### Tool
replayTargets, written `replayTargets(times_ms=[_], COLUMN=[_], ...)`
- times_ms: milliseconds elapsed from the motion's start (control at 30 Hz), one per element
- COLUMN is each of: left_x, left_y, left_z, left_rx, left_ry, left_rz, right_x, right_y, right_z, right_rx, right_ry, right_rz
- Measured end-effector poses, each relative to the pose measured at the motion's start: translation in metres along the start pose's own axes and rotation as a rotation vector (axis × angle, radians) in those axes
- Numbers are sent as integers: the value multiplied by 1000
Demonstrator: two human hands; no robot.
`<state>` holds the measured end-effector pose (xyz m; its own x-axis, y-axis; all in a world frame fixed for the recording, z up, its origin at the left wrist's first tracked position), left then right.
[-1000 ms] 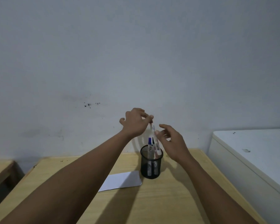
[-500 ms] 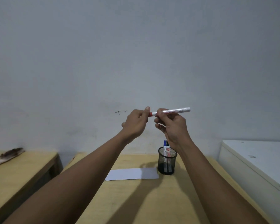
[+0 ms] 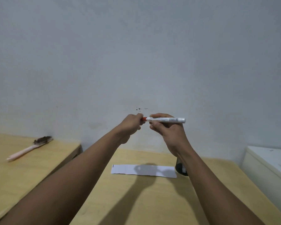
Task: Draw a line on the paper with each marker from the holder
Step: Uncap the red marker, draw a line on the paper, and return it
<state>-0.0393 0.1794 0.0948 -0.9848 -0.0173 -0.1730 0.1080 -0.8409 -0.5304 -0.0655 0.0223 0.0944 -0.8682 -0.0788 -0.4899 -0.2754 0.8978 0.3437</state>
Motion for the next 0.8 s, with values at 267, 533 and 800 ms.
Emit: replayTargets(times_ms=[267,533,800], left_x=[-35,-63,-78], left_y=[-24,-19,-4], left_z=[-76,-185,-243], left_rx=[-402,-800,-866], left_ry=[20,-77,-161], left_rz=[90,120,29], right_x=[-9,-10,-14], right_y=[-17,-27,-16], right_z=[72,175,239], right_rx=[-68,4,18], right_ry=[106,273,375], right_rz=[91,82,66])
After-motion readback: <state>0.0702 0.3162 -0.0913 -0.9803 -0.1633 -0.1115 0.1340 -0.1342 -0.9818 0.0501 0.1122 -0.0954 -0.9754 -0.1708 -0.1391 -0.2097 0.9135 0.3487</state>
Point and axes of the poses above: each hand's wrist, its own x-axis away from the middle knuckle, its own y-axis out of the palm, z = x × y, the point moved 8 cm from there along -x, towards the middle knuckle, and after that the axes turned 14 degrees about -x, right-handed, at the moved point
